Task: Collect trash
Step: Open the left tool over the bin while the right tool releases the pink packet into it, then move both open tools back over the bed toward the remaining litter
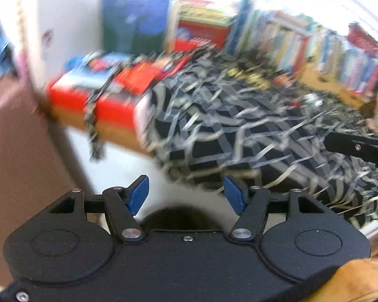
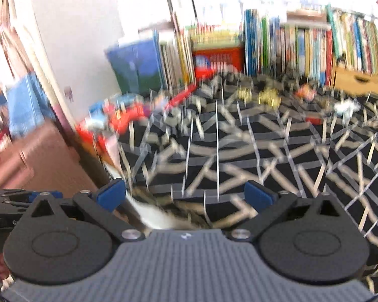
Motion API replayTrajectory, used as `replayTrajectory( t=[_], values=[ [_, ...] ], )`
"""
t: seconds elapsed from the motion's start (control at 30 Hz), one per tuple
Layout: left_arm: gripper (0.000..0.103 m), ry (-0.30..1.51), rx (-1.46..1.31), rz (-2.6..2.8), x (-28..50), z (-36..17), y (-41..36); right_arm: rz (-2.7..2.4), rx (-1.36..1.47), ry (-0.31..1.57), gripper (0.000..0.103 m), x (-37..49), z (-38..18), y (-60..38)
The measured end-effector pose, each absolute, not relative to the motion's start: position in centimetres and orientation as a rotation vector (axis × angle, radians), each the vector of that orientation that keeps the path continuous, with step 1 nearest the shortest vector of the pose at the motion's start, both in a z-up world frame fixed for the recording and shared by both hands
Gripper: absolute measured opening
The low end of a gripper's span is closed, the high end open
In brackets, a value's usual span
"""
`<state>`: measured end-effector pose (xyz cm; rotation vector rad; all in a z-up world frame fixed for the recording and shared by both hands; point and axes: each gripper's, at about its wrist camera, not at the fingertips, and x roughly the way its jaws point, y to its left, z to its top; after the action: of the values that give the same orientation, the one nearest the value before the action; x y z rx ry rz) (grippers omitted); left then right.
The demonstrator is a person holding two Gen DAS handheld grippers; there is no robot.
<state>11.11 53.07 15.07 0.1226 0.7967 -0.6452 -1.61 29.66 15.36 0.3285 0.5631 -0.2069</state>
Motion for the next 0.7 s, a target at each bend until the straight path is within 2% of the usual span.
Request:
replayTrajectory(
  t=[0.13,0.2,0.4,0.63,0.7],
  values=[
    [0.064,0.71,0.113,-0.802,11.5,21.4,50.2,-0.183,0.341,0.448,0.103,-2.8,20.5,27.4],
    [0.068,0.654,0.116,-0.863,11.7,24.5,48.5,-0.18,0.337,0.398,0.103,-3.3,23.2,25.9],
    [0.069,0.54,-0.005,-0.973,14.1,31.9,43.5,-0.205,0.323,0.25,0.103,-4.0,30.5,20.2],
    [0.071,0.358,0.038,-0.947,17.1,37.5,35.4,-0.285,0.273,0.106,0.103,-3.6,35.4,11.6],
    [0.077,0.324,0.071,-0.928,18.0,38.1,32.4,-0.323,0.236,0.093,0.103,-2.8,35.5,9.1]
  ],
)
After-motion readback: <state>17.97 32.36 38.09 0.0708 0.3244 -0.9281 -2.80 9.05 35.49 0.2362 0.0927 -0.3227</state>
